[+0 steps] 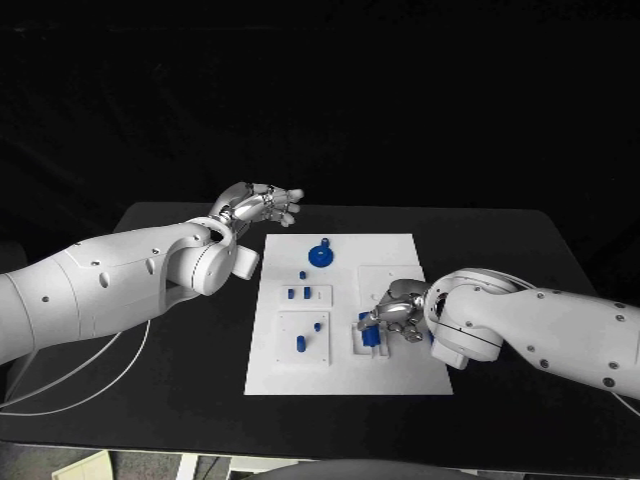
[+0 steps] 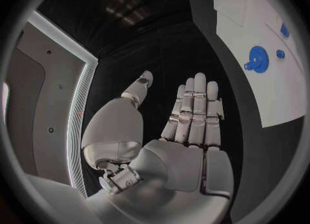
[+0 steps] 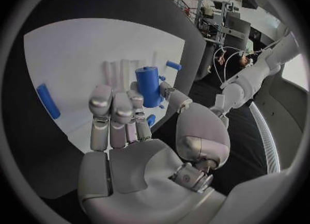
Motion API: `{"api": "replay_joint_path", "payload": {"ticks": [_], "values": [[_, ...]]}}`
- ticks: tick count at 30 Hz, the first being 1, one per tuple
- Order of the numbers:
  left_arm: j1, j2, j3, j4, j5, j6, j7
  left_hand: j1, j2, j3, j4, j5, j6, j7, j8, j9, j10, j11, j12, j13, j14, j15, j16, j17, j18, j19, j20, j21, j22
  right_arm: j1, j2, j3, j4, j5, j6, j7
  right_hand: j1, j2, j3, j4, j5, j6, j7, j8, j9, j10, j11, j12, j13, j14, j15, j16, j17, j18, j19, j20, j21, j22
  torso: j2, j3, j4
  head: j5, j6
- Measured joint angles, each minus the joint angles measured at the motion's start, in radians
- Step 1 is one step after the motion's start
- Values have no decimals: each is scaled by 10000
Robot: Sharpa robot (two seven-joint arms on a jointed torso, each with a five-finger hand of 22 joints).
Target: Assemble the parts on the task board
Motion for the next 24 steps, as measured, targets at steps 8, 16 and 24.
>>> {"api": "replay_joint_path", "payload": {"ticks": [8, 16, 24], "values": [[0, 2, 0, 5, 1, 3, -9, -39, 39, -28, -28, 0, 0, 0, 0, -8, 0, 0, 0, 1, 0, 0, 0, -1, 0, 0, 0, -39, 0, -18, 197, -201, -223, 240, 148, -26, -83, 0, -36, -35, 0, 24, 8, 2, -27, 0, 0, -21, 5, 0, 0, 0, -1, 0, 0, 0, 0, 0, 4, -4, 5, 37, -34], [2, -3, 0, 16, 1, 8, -22, -39, 39, -28, -28, 0, 0, 0, 0, -8, 0, 0, 0, 1, 0, 0, 0, 8, 0, 0, 0, -39, 0, -19, 227, -274, -292, 234, 286, -74, -225, -62, -95, -33, 0, 37, 21, 3, -56, 0, 0, -31, 19, 1, 1, 0, -1, 0, 0, 0, 0, 0, 2, -3, -7, 73, -45], [2, -5, 0, 20, 1, 9, -37, -39, 39, -28, -28, 0, 0, 0, 0, -7, 0, 0, 0, -7, 0, 0, -40, 7, -1, 0, 0, -39, 0, -19, 277, -297, -356, 210, 335, -96, -277, -115, -149, -33, 0, 39, 23, -52, -56, -1, 0, -37, 24, 3, 3, 0, -2, 3, 0, 0, 0, 0, 1, 1, -12, 94, -55]]}}
